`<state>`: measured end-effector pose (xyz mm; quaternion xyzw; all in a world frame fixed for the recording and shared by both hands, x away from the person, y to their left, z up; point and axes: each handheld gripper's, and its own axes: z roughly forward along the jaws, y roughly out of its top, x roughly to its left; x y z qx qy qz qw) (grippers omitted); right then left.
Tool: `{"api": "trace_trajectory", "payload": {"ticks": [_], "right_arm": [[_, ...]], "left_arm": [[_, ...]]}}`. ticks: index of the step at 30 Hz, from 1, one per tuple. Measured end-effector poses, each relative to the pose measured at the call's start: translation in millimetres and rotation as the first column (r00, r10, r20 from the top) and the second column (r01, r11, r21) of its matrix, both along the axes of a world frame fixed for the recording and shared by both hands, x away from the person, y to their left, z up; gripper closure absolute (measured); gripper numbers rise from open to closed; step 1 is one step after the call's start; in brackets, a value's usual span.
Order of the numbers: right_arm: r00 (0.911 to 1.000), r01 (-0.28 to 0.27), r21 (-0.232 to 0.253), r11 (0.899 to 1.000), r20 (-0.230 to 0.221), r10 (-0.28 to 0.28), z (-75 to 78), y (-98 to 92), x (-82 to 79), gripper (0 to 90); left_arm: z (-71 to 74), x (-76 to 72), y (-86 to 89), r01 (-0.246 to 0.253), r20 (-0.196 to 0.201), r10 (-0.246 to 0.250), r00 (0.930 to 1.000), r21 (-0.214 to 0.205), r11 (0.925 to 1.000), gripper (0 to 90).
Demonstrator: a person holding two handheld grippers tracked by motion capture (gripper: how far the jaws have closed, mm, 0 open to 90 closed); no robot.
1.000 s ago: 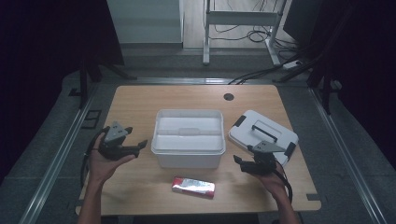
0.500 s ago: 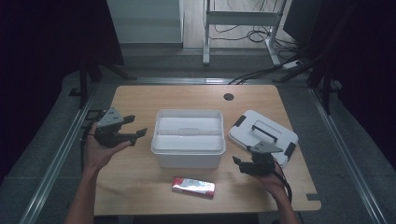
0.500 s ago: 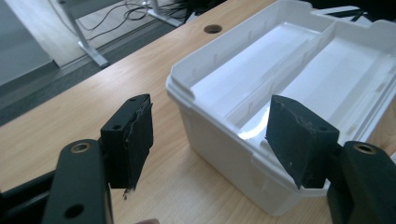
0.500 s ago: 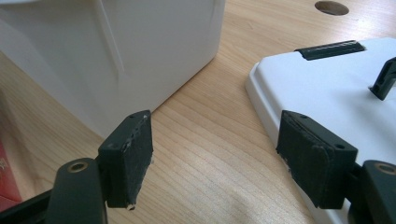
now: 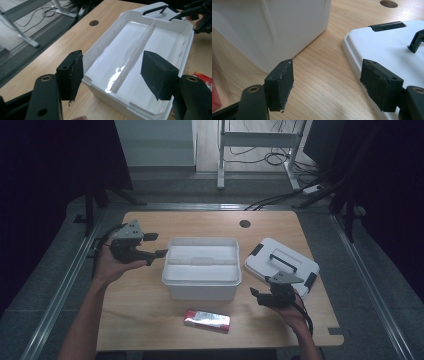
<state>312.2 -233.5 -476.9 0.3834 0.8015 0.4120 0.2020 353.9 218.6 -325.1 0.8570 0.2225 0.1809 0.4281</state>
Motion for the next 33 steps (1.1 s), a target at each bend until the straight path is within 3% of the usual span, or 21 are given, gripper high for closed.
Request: {"api": "trace_trajectory", "payload": {"ticks": [3, 9, 13, 19, 27, 30, 31, 32, 33], "right_arm": [[1.0000, -0.001, -0.006, 1.000, -0.002, 0.001, -0.9, -0.1, 0.7, 26.6], [1.0000, 0.000, -0.014, 1.000, -0.005, 0.000, -1.8, 0.1, 1.1, 26.6], [1.0000, -0.002, -0.016, 1.000, -0.004, 0.002, -1.5, -0.6, 1.4, 26.7], [1.0000, -0.001, -0.022, 1.000, -0.005, 0.001, -2.7, -0.1, 1.8, 26.7], [1.0000, -0.005, -0.025, 1.000, -0.005, 0.005, -2.9, 0.0, 1.7, 26.7], [1.0000, -0.006, -0.024, 1.000, -0.006, 0.006, -2.7, -0.2, 1.5, 26.7], [1.0000, -0.005, -0.025, 1.000, -0.006, 0.005, -2.9, -0.3, 1.7, 26.7], [0.9999, -0.005, -0.025, 1.000, -0.009, 0.005, -3.1, -0.3, 1.9, 26.8], [0.9999, -0.005, -0.028, 1.000, -0.009, 0.005, -3.6, -0.4, 2.2, 26.7]], "left_arm": [[4.7, 7.5, -5.9, 0.046, -0.010, -0.046, 0.9989, 0.032, 0.9984, 34.6], [17.0, 23.9, -20.3, 0.130, -0.035, -0.128, 0.9912, 0.089, 0.9875, 34.8], [23.5, 31.7, -33.1, 0.186, -0.040, -0.182, 0.9824, 0.144, 0.9719, 34.7], [26.0, 40.4, -49.8, 0.228, -0.066, -0.219, 0.9736, 0.264, 0.9372, 34.9], [31.4, 40.1, -65.1, 0.249, -0.054, -0.245, 0.9681, 0.315, 0.9158, 35.6], [33.1, 42.1, -71.7, 0.251, -0.048, -0.250, 0.9671, 0.339, 0.9065, 36.4], [34.0, 43.3, -73.9, 0.255, -0.047, -0.256, 0.9656, 0.355, 0.8994, 36.8], [33.6, 43.8, -76.6, 0.258, -0.052, -0.257, 0.9651, 0.353, 0.8994, 37.5], [33.4, 44.4, -79.2, 0.263, -0.058, -0.260, 0.9638, 0.361, 0.8947, 38.0]]}}
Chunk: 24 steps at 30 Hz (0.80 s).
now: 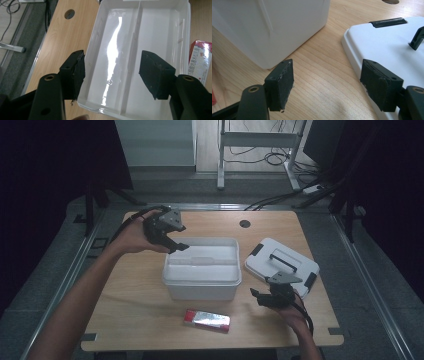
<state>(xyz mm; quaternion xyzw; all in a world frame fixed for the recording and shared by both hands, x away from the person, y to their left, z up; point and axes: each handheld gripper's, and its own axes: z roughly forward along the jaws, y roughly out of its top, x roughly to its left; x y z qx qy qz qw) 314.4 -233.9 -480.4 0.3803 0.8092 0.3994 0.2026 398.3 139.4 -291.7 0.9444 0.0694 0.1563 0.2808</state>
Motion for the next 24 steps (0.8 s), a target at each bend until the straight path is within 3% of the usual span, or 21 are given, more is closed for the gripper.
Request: {"api": "trace_trajectory", "payload": {"ticks": [8, 20, 24], "right_arm": [[0.9999, 0.008, -0.009, 1.000, -0.006, -0.008, -1.7, -1.3, 1.0, 26.8], [0.9998, 0.004, -0.008, 1.000, -0.018, -0.004, -4.4, -0.4, 1.9, 27.6], [0.9998, 0.004, -0.008, 1.000, -0.018, -0.004, -5.2, -0.4, 2.3, 27.6]], "left_arm": [[-8.3, 2.6, -14.2, 0.045, -0.031, -0.043, 0.9986, 0.060, 0.9972, 41.4], [-25.9, 10.3, -24.8, 0.078, -0.091, -0.071, 0.9933, 0.068, 0.9947, 46.1], [-31.6, 12.1, -29.7, 0.081, -0.105, -0.070, 0.9920, 0.099, 0.9918, 48.5]]}}
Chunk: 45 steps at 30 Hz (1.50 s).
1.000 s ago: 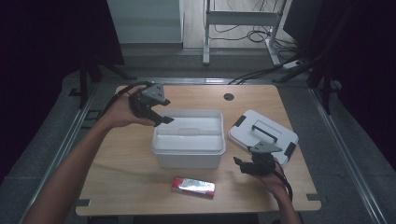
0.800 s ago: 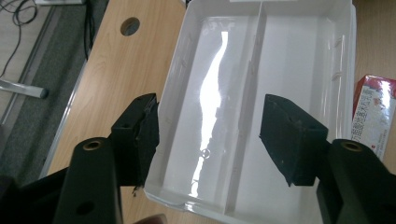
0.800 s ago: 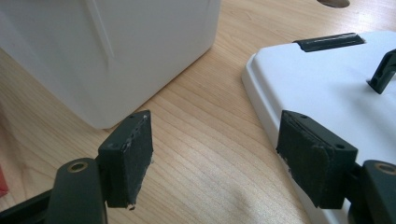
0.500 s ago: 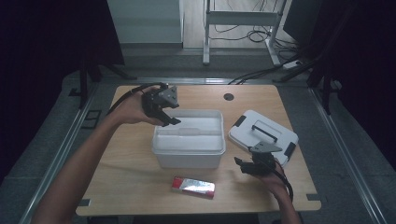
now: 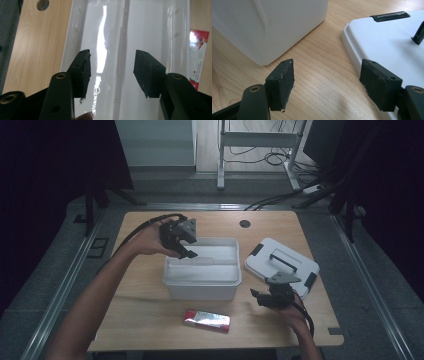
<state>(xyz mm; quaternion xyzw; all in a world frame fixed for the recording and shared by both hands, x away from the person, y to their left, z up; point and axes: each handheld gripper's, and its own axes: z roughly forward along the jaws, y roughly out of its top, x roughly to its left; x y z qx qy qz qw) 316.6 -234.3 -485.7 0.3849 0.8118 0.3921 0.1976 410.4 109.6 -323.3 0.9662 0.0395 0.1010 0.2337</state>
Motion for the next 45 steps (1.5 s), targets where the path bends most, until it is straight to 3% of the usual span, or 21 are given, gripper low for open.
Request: {"api": "trace_trajectory", "payload": {"ticks": [3, 9, 17, 45], "right_arm": [[1.0000, -0.004, -0.006, 1.000, 0.000, 0.004, -0.6, 0.3, 0.1, 27.6], [1.0000, -0.002, -0.008, 1.000, -0.005, 0.002, -1.9, 0.7, 0.7, 27.6], [1.0000, -0.004, -0.016, 1.000, -0.008, 0.004, -3.2, 1.1, 1.2, 27.5], [0.9999, -0.001, -0.026, 1.000, -0.012, 0.001, -5.2, -0.2, 2.0, 27.5]], "left_arm": [[-3.7, 0.1, -4.0, 0.002, -0.020, -0.002, 0.9998, -0.005, 1.0000, 49.8], [-9.9, 2.4, -9.8, 0.034, -0.048, -0.032, 0.9983, 0.035, 0.9988, 53.2], [-16.0, 4.7, -15.0, 0.054, -0.077, -0.050, 0.9958, 0.059, 0.9968, 60.3], [-38.4, 16.3, -23.4, 0.072, -0.127, -0.058, 0.9903, 0.111, 0.9912, 70.6]]}}
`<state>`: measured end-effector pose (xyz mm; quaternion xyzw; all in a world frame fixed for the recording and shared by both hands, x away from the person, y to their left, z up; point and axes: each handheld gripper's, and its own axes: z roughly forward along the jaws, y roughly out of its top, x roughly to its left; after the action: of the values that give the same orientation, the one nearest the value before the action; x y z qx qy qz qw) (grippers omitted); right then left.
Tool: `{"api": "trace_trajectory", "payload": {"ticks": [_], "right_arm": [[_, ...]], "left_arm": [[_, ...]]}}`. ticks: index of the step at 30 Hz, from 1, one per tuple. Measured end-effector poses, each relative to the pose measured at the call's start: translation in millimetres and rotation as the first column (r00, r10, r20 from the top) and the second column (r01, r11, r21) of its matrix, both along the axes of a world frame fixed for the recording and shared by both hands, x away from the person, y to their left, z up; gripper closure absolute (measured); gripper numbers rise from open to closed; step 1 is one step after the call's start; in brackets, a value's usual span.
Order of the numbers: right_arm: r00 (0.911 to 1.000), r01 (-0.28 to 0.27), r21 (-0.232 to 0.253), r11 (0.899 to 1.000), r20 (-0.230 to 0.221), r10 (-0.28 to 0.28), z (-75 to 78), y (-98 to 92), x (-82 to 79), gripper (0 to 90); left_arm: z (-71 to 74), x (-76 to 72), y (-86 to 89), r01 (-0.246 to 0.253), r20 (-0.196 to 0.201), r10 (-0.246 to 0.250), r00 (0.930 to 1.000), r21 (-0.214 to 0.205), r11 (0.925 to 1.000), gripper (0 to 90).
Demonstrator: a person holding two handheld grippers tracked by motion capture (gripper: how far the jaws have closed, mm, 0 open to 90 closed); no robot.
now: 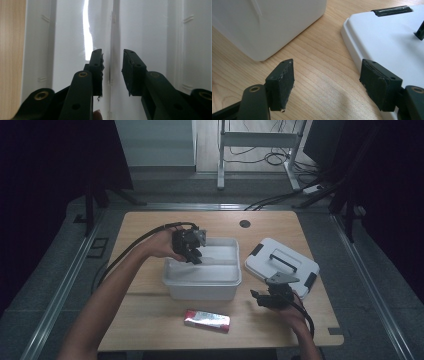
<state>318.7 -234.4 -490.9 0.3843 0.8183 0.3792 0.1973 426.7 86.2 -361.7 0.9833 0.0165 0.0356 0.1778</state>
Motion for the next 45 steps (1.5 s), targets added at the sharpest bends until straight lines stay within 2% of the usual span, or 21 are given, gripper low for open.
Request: {"api": "trace_trajectory", "payload": {"ticks": [16, 25, 31, 45], "right_arm": [[1.0000, 0.006, -0.006, 1.000, -0.001, -0.006, -1.8, -0.6, 0.8, 27.7], [1.0000, 0.008, -0.007, 1.000, -0.004, -0.008, -2.0, -1.3, 0.7, 27.8], [0.9999, 0.011, -0.010, 1.000, -0.005, -0.011, -2.2, -2.0, 0.9, 27.8], [0.9999, 0.013, -0.015, 1.000, -0.002, -0.013, -2.8, -2.9, 1.6, 27.9]], "left_arm": [[-9.4, 6.7, -3.0, 0.002, -0.042, 0.000, 0.9991, 0.048, 0.9988, 80.1], [-10.3, 9.8, -1.2, -0.004, -0.065, 0.006, 0.9978, 0.029, 0.9996, 88.7], [-10.3, 10.1, -1.0, 0.000, -0.076, 0.002, 0.9971, 0.026, 0.9997, 89.4], [-7.7, 8.4, -0.1, 0.015, -0.072, -0.014, 0.9973, 0.008, 0.9999, 89.6]]}}
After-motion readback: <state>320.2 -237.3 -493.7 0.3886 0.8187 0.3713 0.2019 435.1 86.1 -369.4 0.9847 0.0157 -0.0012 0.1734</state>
